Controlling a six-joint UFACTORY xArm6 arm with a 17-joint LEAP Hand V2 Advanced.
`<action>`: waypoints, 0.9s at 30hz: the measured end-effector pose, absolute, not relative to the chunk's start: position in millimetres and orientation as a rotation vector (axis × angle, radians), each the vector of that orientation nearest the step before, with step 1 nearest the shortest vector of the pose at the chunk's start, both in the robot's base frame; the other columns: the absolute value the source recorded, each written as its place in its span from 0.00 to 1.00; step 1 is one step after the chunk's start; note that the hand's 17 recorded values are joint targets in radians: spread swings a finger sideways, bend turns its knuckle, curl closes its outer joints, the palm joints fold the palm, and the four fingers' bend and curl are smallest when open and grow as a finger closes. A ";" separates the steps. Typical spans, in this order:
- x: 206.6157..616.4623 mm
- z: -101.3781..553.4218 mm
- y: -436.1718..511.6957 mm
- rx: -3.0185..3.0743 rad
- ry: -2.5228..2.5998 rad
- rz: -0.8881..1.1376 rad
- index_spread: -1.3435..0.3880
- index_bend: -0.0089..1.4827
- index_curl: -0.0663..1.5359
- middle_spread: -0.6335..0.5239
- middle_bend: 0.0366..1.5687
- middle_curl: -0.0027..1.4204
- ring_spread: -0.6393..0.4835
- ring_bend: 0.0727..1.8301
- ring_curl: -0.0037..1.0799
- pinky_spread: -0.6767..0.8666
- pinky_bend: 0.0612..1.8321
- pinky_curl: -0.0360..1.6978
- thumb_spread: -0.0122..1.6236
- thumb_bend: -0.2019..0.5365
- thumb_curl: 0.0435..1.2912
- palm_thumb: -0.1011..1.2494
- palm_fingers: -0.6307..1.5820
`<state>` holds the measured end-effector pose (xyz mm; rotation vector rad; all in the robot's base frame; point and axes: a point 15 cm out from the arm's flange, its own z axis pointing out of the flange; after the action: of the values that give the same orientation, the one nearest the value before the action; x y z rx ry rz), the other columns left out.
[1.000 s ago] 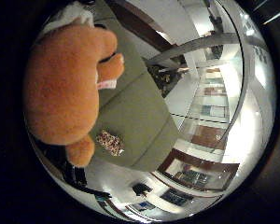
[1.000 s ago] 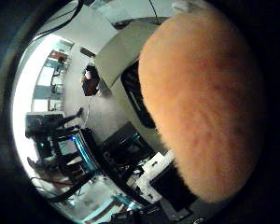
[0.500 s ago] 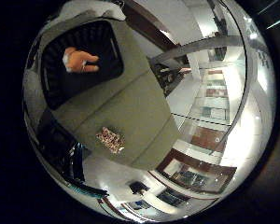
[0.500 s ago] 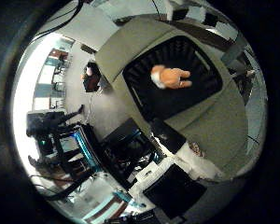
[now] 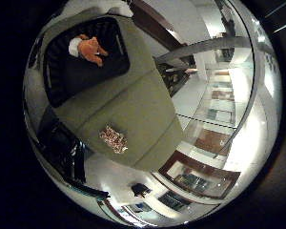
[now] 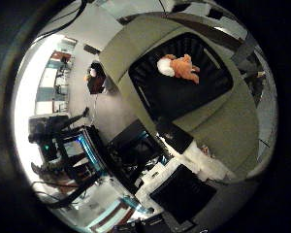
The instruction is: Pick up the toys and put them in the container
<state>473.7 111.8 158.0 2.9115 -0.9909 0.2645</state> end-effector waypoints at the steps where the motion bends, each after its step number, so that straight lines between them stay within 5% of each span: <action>1: 474.1 158.1 109.9 2.909 -0.996 0.265 0.54 0.12 0.25 0.65 0.22 0.23 0.56 0.20 0.21 0.75 0.44 0.11 0.66 0.24 0.26 0.52 0.42; 8: 483.9 157.5 50.5 2.852 -1.114 0.254 0.55 0.12 0.24 0.50 0.16 0.23 0.62 0.22 0.21 0.75 0.46 0.07 0.67 0.24 0.25 0.52 0.41; 27: 460.3 57.3 -178.0 2.648 -1.426 0.038 0.55 0.12 0.23 0.50 0.15 0.24 0.66 0.22 0.20 0.73 0.44 0.02 0.67 0.24 0.24 0.51 0.38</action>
<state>460.3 -178.0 57.3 2.6478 -1.4259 0.0377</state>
